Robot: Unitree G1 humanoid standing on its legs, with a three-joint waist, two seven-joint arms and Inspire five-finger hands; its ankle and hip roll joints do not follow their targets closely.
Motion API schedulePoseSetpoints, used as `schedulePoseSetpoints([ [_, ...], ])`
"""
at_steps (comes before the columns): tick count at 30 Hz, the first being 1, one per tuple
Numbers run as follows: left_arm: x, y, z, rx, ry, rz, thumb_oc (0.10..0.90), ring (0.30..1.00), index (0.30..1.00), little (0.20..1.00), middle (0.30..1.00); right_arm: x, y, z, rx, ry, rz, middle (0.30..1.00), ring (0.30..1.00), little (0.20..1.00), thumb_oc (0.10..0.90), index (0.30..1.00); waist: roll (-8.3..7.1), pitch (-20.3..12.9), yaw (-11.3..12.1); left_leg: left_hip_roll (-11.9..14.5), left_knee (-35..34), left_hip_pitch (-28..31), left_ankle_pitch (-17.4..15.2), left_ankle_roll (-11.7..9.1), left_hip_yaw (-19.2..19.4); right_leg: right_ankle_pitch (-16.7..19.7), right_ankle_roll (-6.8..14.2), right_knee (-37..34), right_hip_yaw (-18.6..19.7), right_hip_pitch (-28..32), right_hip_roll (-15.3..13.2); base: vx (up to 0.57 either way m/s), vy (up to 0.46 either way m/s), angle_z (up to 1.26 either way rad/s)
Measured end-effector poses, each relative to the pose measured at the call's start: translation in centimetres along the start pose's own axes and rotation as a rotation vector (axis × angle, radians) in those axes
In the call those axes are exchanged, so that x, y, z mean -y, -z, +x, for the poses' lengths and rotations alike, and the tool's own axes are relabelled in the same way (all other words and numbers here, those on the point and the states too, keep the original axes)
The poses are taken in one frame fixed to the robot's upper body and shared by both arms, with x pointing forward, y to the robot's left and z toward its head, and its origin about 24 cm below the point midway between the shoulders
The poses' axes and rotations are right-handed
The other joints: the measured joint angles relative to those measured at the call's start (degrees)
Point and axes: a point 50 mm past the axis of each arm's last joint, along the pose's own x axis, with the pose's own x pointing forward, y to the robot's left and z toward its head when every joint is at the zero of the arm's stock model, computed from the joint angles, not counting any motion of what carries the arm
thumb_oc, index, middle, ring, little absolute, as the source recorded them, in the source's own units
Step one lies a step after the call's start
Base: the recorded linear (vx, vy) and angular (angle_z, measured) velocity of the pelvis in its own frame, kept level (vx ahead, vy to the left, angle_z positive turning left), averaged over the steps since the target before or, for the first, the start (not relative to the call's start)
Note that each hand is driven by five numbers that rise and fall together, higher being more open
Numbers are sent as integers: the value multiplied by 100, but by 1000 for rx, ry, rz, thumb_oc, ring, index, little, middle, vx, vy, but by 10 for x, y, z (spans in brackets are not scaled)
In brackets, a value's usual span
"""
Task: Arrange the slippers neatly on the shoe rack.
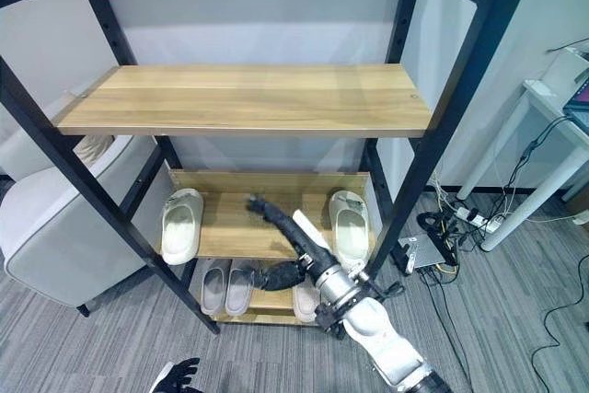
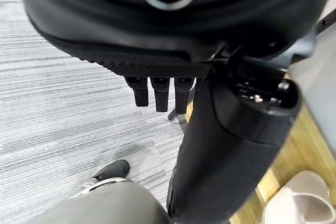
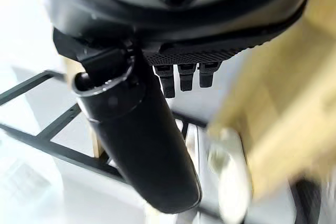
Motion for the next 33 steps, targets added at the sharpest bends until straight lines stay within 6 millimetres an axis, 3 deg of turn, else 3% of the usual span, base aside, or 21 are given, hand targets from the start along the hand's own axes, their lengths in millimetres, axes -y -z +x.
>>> schedulePoseSetpoints([
  [3, 0, -1, 0, 7, 2, 7, 800, 900, 900, 900, 900, 16, 5, -1, -12, 39, -198, 900, 900, 900, 800, 900, 1, 0, 7, -2, 0, 5, 0, 1, 7, 1, 0, 0, 4, 2, 2, 36, 15, -3],
  [8, 0, -3, 0, 20, 9, 27, 800, 900, 900, 900, 900, 38, 21, 18, -51, 53, -558, 900, 900, 900, 800, 900, -16, 3, 11, 10, -2, 7, -3, -1, 45, 3, 1, 0, 34, 8, 27, 48, 23, -5],
  [12, 0, -7, 1, 32, 14, 46, 800, 900, 900, 900, 900, 55, 32, 30, -103, 99, -720, 900, 900, 900, 800, 900, -46, 21, 130, 16, 1, 16, 0, -1, 26, 2, 2, 0, 13, -2, 38, 14, 6, 2],
  [27, -13, -17, 6, 58, -11, 64, 800, 900, 900, 900, 900, 78, 86, 40, -393, 50, -949, 900, 900, 900, 800, 900, -355, 208, 488, 0, 19, -94, 6, -6, -112, 11, -10, 1, -109, -37, 37, 14, 21, 4],
  [33, -16, -18, 7, 63, -20, 67, 800, 900, 900, 900, 900, 81, 91, 40, -441, 43, -982, 900, 900, 900, 800, 900, -425, 245, 478, -20, 20, -199, 10, -1, -149, 12, -11, 3, -151, -121, 33, 0, 7, 3],
])
